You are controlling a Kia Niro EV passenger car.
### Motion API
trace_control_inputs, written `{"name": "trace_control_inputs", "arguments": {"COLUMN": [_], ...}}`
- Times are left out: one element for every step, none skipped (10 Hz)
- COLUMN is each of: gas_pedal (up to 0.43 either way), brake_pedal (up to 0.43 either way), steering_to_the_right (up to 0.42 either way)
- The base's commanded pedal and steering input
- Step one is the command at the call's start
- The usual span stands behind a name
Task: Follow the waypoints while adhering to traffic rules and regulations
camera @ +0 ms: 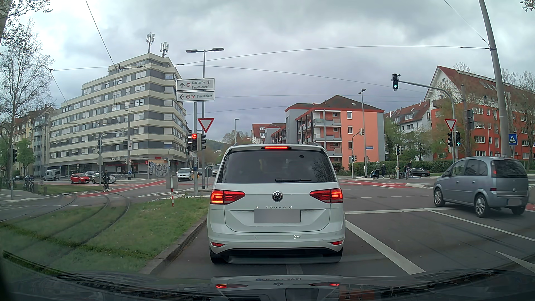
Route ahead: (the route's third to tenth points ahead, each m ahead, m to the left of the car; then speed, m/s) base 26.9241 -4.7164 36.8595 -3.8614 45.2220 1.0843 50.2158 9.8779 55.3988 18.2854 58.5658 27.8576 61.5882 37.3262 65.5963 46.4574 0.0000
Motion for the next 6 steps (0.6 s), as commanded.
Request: {"name": "trace_control_inputs", "arguments": {"gas_pedal": [0.0, 0.0, 0.0, 0.0, 0.0, 0.0], "brake_pedal": [0.244, 0.244, 0.244, 0.244, 0.244, 0.244], "steering_to_the_right": [-0.025, -0.026, -0.026, -0.026, -0.025, -0.025]}}
